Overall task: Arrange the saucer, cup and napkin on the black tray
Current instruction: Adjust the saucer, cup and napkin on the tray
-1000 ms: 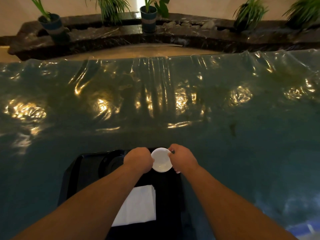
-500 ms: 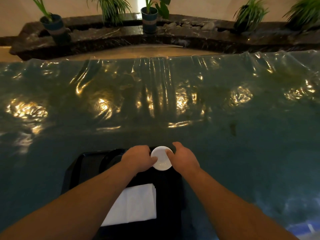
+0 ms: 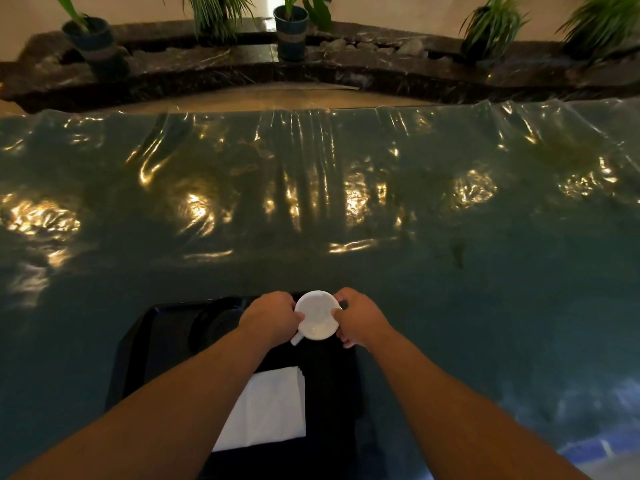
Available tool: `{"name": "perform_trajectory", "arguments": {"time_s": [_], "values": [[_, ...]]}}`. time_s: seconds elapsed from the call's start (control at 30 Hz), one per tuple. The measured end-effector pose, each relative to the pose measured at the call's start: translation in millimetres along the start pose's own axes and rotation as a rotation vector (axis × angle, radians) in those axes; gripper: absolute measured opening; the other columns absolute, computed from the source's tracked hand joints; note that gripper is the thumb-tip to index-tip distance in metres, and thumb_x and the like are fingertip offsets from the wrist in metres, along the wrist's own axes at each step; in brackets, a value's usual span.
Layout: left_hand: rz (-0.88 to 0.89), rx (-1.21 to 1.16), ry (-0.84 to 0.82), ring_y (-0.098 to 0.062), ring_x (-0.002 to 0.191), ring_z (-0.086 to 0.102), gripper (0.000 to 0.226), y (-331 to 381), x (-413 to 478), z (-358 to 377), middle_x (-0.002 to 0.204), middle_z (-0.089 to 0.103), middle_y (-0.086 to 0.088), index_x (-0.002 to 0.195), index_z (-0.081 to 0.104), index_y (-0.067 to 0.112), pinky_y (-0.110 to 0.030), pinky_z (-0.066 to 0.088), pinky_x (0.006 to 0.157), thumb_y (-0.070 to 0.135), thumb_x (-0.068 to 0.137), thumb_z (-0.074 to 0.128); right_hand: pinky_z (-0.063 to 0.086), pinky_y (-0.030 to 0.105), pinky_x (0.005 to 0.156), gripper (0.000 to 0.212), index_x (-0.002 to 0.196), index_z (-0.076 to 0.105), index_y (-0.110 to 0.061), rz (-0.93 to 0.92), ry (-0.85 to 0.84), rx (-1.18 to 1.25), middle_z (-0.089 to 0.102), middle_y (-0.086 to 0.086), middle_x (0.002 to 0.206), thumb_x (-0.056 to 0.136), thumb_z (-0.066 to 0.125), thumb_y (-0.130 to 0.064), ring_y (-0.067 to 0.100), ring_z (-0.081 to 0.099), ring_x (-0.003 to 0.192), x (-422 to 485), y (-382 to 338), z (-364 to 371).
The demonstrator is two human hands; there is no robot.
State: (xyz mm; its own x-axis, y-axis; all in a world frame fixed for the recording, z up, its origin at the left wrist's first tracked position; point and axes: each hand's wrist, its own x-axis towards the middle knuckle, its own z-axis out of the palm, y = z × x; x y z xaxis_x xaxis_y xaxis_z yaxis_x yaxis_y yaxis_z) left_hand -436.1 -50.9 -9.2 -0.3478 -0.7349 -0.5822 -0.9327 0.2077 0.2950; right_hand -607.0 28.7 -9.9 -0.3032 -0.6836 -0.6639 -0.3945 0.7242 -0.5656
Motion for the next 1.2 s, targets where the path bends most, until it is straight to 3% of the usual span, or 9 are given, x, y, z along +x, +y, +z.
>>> {"name": "perform_trajectory", "arguments": {"time_s": [0.2, 0.4, 0.6, 0.7, 0.8, 0.9, 1.0, 1.1, 1.2], "values": [[-0.008, 0.023, 0.005, -0.023, 0.091, 0.062, 0.031, 0, 0, 9, 0.106, 0.069, -0.004, 0.109, 0.067, 0.019, -0.035, 0.046, 0.074, 0.046, 0.095, 0.061, 0.066, 0.045, 0.062, 0.024, 0.121, 0.057, -0.028, -0.028, 0.006, -0.113, 0.065, 0.014, 0.109, 0.100, 0.054, -0.018, 0.032, 0.071, 0.086, 7, -3, 0], [-0.021, 0.011, -0.029, -0.019, 0.087, 0.058, 0.036, 1, -1, 15, 0.098, 0.064, -0.001, 0.113, 0.064, 0.017, -0.033, 0.047, 0.075, 0.048, 0.094, 0.064, 0.063, 0.040, 0.065, 0.027, 0.121, 0.063, -0.026, -0.112, 0.047, -0.213, 0.065, 0.005, 0.109, 0.097, 0.054, -0.016, 0.027, 0.066, 0.088, 13, -6, 0], [-0.019, -0.006, -0.078, -0.021, 0.093, 0.064, 0.042, 0, -4, 15, 0.100, 0.067, -0.002, 0.118, 0.064, 0.016, -0.033, 0.050, 0.078, 0.050, 0.093, 0.065, 0.059, 0.041, 0.084, 0.035, 0.129, 0.070, -0.024, -0.145, 0.039, -0.274, 0.071, 0.008, 0.120, 0.098, 0.056, -0.017, 0.029, 0.066, 0.103, 16, -13, 2], [-0.004, 0.004, -0.075, -0.019, 0.096, 0.066, 0.045, -2, -4, 8, 0.105, 0.071, 0.000, 0.114, 0.066, 0.022, -0.034, 0.053, 0.079, 0.056, 0.086, 0.067, 0.057, 0.041, 0.084, 0.033, 0.129, 0.063, -0.018, -0.131, 0.063, -0.353, 0.069, 0.010, 0.121, 0.102, 0.053, -0.034, 0.029, 0.065, 0.103, 13, -12, 0], [-0.042, -0.060, -0.013, -0.016, 0.084, 0.065, 0.041, -6, 1, -4, 0.091, 0.068, 0.005, 0.103, 0.066, 0.027, -0.032, 0.051, 0.067, 0.062, 0.082, 0.063, 0.053, 0.038, 0.080, 0.051, 0.136, 0.055, -0.016, -0.109, 0.089, -0.318, 0.067, 0.009, 0.123, 0.100, 0.056, -0.052, 0.029, 0.066, 0.107, 5, -6, -4], [-0.014, -0.007, -0.016, -0.018, 0.079, 0.065, 0.033, -2, 6, -9, 0.081, 0.065, 0.004, 0.101, 0.071, 0.025, -0.032, 0.049, 0.064, 0.053, 0.090, 0.057, 0.063, 0.046, 0.076, 0.027, 0.114, 0.060, -0.018, -0.078, 0.032, -0.264, 0.071, 0.009, 0.100, 0.100, 0.060, -0.040, 0.026, 0.070, 0.087, -2, 3, -4], [-0.009, 0.004, -0.023, -0.020, 0.079, 0.063, 0.030, 2, 6, -2, 0.078, 0.061, 0.004, 0.101, 0.071, 0.021, -0.033, 0.047, 0.067, 0.047, 0.095, 0.057, 0.065, 0.043, 0.060, 0.009, 0.107, 0.057, -0.017, -0.006, 0.014, -0.076, 0.071, 0.013, 0.087, 0.101, 0.056, -0.023, 0.022, 0.070, 0.066, -3, 6, 2], [-0.027, -0.018, 0.000, -0.022, 0.083, 0.062, 0.029, 1, 5, 2, 0.087, 0.063, 0.001, 0.098, 0.067, 0.020, -0.034, 0.047, 0.070, 0.047, 0.095, 0.058, 0.065, 0.041, 0.055, 0.005, 0.103, 0.057, -0.018, -0.010, 0.042, -0.052, 0.068, 0.015, 0.092, 0.100, 0.053, -0.018, 0.027, 0.073, 0.071, 1, 2, 5], [-0.057, -0.080, -0.028, -0.023, 0.081, 0.069, 0.032, -2, 5, 4, 0.088, 0.072, -0.001, 0.095, 0.069, 0.021, -0.038, 0.058, 0.075, 0.052, 0.093, 0.059, 0.065, 0.044, 0.058, 0.003, 0.102, 0.057, -0.020, 0.001, 0.019, -0.062, 0.067, 0.016, 0.096, 0.101, 0.055, -0.021, 0.030, 0.073, 0.075, 5, -5, 1]]}}
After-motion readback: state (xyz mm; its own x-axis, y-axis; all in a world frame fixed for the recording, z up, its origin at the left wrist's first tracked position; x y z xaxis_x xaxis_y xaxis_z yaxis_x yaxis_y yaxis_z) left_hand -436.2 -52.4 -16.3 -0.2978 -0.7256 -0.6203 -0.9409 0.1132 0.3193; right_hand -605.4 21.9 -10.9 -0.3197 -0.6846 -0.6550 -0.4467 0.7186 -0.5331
